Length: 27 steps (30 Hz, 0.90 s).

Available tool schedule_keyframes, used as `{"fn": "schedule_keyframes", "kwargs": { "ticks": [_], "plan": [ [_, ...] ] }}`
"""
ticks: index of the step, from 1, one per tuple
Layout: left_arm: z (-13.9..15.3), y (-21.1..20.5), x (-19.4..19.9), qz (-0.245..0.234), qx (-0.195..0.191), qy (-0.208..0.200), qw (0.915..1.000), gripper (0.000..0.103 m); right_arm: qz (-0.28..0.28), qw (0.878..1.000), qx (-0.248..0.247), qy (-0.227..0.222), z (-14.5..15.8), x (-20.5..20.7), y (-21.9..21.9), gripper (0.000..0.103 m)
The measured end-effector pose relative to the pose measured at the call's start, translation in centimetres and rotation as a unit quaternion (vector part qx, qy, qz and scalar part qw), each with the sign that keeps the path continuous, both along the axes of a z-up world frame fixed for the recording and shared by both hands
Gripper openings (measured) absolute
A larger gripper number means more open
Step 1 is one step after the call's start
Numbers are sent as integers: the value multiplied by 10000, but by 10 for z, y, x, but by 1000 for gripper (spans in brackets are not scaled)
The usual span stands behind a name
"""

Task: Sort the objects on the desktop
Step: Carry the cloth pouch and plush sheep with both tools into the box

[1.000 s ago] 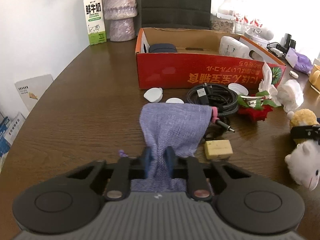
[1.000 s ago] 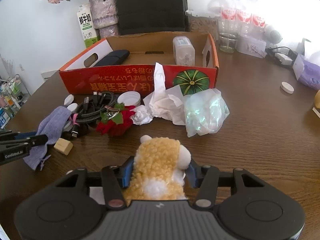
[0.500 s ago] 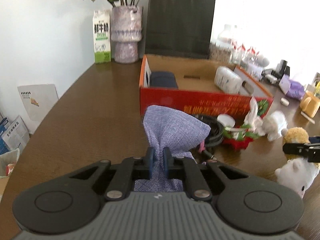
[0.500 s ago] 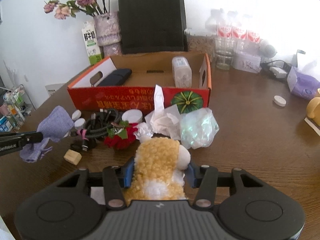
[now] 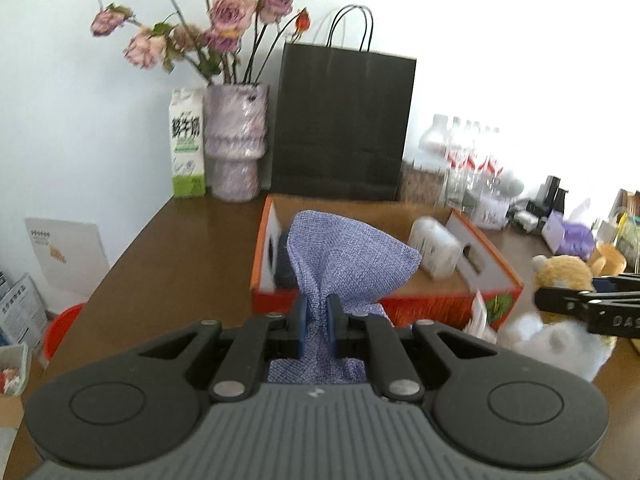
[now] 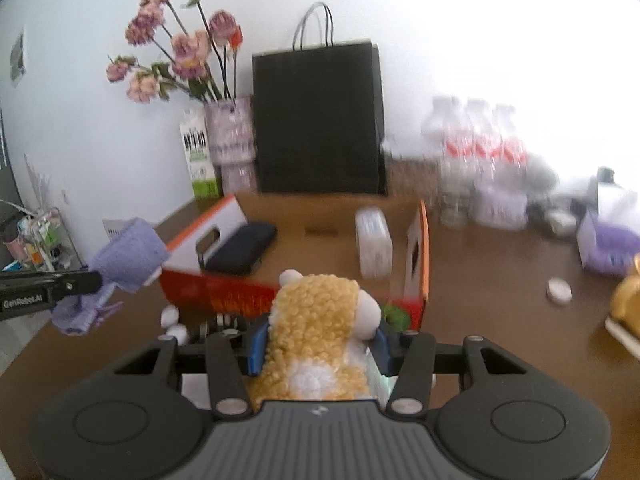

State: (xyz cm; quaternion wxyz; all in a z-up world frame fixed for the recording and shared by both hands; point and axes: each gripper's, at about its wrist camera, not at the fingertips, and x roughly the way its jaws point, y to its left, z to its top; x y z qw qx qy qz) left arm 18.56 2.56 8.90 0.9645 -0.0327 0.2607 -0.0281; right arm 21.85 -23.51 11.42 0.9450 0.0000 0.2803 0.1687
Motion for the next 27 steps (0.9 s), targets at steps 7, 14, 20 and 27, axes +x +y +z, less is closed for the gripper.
{"fn": "schedule_keyframes", "kwargs": {
  "ticks": [7, 14, 20, 27],
  "plan": [
    [14, -18, 56, 4, -29, -70, 10000, 10, -4, 9999, -101, -117, 12, 66, 24, 49],
    [0, -25, 117, 171, -74, 112, 9998, 10, -320, 9987, -186, 362, -17, 143, 36, 49],
    [-32, -26, 155, 309, -137, 450, 9984, 10, -535, 9962, -82, 689, -46, 181, 33, 49],
    [-64, -28, 177, 521, -141, 712, 9960, 10, -607, 9951, -34, 776, -63, 190, 32, 49]
  ]
}}
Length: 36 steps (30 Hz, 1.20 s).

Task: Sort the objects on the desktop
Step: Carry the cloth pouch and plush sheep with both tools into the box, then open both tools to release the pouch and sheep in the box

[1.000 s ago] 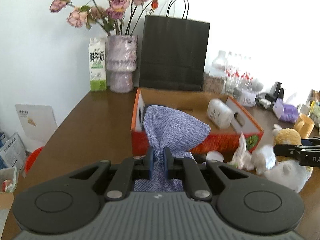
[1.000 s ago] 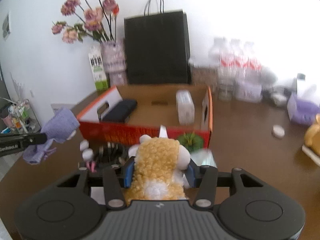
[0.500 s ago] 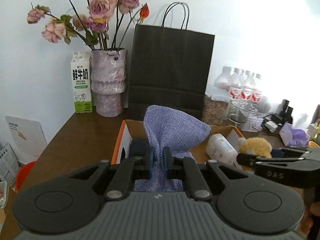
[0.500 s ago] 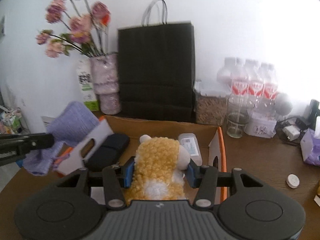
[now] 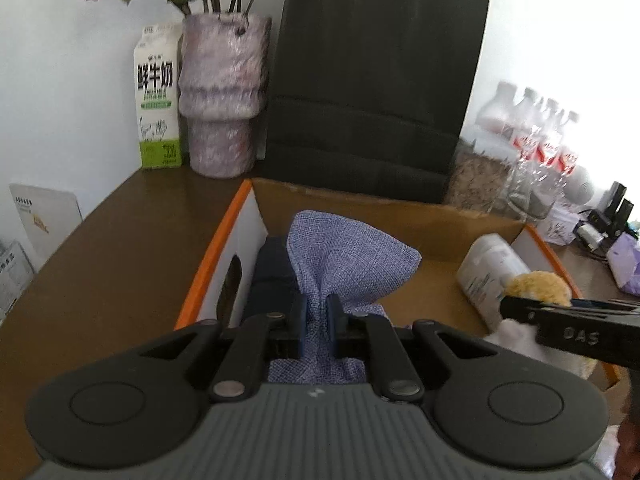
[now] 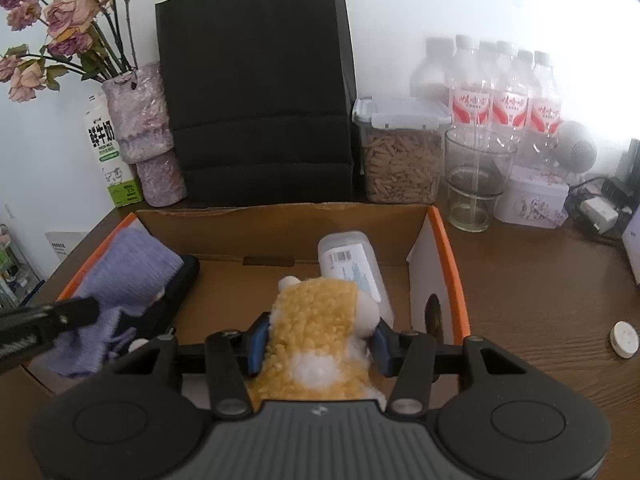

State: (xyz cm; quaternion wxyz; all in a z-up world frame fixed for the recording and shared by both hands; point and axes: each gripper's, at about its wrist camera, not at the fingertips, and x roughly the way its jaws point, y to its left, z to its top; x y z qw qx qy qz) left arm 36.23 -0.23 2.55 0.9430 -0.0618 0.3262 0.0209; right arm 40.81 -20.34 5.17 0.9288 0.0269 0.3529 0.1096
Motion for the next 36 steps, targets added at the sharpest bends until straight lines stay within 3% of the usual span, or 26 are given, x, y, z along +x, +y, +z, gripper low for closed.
{"fn": "schedule_keyframes", "kwargs": {
  "ticks": [7, 11, 19, 23, 26, 28, 30, 34, 36],
  "plan": [
    [-11, -1, 4, 72, 96, 85, 9999, 10, -375, 9991, 88, -175, -4, 2, -11, 48],
    [-15, -1, 5, 97, 170, 166, 9997, 10, -389, 9992, 49, -36, -15, 7, -9, 48],
    [-23, -4, 6, 48, 349, 231, 9991, 13, -363, 9982, -394, -273, -23, 2, -1, 49],
    [-23, -6, 4, 26, 436, 168, 9989, 31, -314, 9982, -411, -311, -24, 2, 0, 53],
    [-21, -8, 2, 69, 554, 96, 9984, 34, -212, 9988, -335, -304, -23, 0, 1, 59],
    [-16, -8, -1, 63, 567, 21, 9984, 45, -152, 9989, -302, -330, -21, -1, 1, 73],
    [-11, -8, -5, 72, 577, -101, 9983, 68, -93, 9989, -234, -407, -17, -5, 2, 82],
    [3, -9, -15, 54, 661, -371, 9971, 85, -18, 9983, -220, -546, -6, -12, 2, 92],
    [9, -8, -20, 111, 650, -471, 9967, 98, 3, 9980, -239, -582, -2, -15, 2, 98]
  ]
}}
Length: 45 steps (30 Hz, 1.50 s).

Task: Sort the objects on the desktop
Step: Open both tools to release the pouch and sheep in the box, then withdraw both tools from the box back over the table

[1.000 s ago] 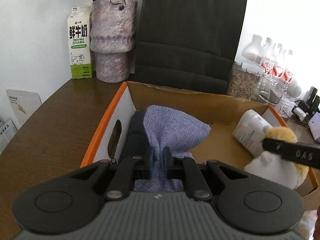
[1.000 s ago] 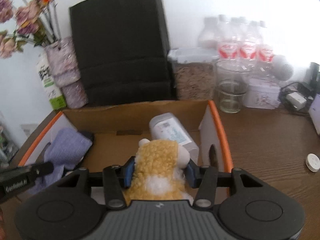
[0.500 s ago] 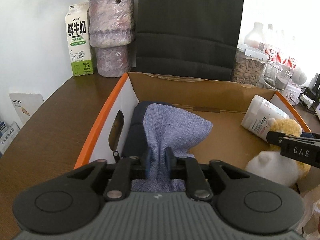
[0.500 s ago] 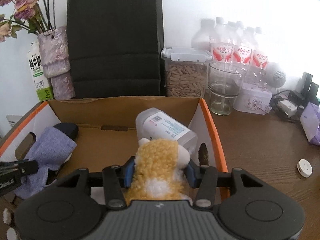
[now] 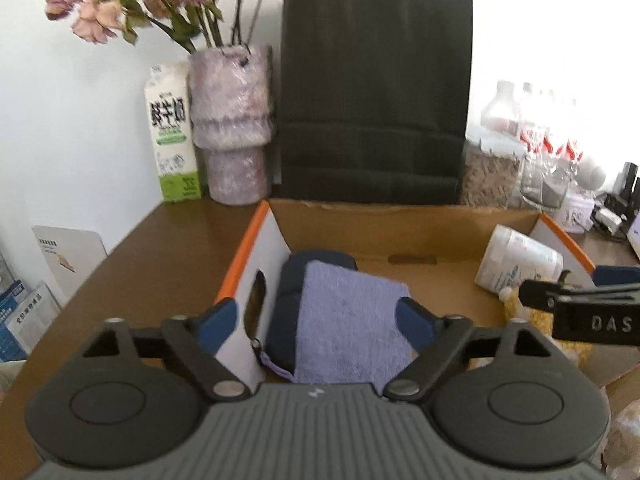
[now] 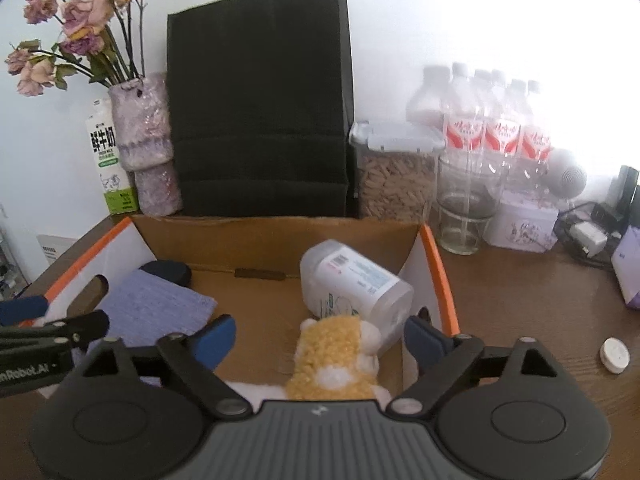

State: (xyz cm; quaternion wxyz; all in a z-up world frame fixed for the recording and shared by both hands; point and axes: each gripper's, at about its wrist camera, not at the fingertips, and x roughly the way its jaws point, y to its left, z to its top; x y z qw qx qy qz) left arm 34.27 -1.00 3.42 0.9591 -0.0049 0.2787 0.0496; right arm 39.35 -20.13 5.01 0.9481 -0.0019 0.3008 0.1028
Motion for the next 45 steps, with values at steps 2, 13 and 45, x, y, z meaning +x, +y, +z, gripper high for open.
{"fn": "schedule_keyframes", "kwargs": {
  "ticks": [2, 13, 45],
  "plan": [
    [5, 2, -5, 16, -54, -137, 9999, 103, 41, 10000, 39, -43, 4, -4, -1, 103],
    [30, 5, -30, 80, -62, -360, 9993, 103, 141, 9995, 101, -247, 31, -34, -2, 103],
    [59, 7, -204, -29, -128, -914, 9957, 103, 500, 9961, 31, -732, 60, -226, -21, 103]
  ]
}}
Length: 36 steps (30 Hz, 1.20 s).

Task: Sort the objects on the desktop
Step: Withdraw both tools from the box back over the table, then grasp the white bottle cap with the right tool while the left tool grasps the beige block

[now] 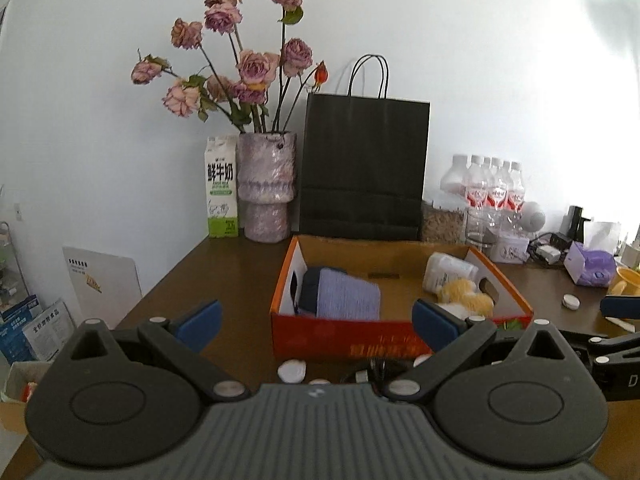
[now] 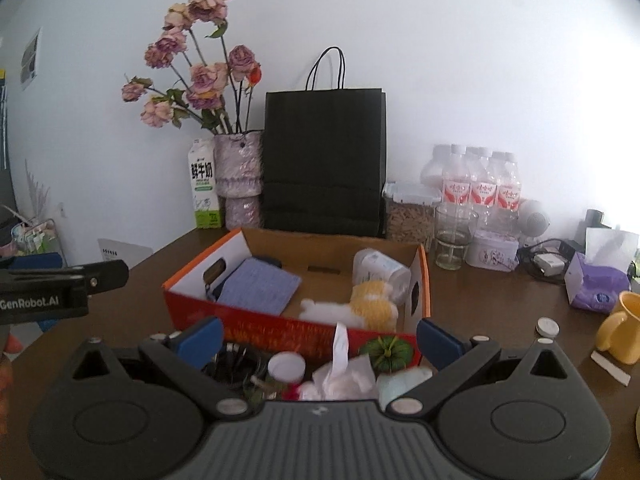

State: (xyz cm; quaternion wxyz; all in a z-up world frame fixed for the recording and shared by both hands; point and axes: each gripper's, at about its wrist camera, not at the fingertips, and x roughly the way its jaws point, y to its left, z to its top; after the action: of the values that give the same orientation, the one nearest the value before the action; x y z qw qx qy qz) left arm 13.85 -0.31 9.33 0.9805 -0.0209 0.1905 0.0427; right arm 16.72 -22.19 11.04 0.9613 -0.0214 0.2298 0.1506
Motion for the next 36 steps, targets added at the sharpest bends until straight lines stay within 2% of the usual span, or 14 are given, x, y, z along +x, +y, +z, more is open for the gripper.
{"fn": "schedule_keyframes", "kwargs": {
  "ticks": [9, 14, 21, 36],
  "plan": [
    [-32, 7, -26, 68, -82, 292, 9995, 103, -97, 9993, -71, 360, -33, -29, -5, 103],
    [-57, 5, -32, 80, -72, 658, 9978, 103, -120, 9970, -106, 754, -61, -36, -5, 103],
    [-77, 6, -50, 3, -171, 868, 9961, 103, -69, 9930, -143, 1169, -91, -52, -5, 103],
    [-80, 2, -63, -76, -127, 827, 9965, 103, -109, 9934, 1, 1144, -95, -64, -4, 103]
  ]
}}
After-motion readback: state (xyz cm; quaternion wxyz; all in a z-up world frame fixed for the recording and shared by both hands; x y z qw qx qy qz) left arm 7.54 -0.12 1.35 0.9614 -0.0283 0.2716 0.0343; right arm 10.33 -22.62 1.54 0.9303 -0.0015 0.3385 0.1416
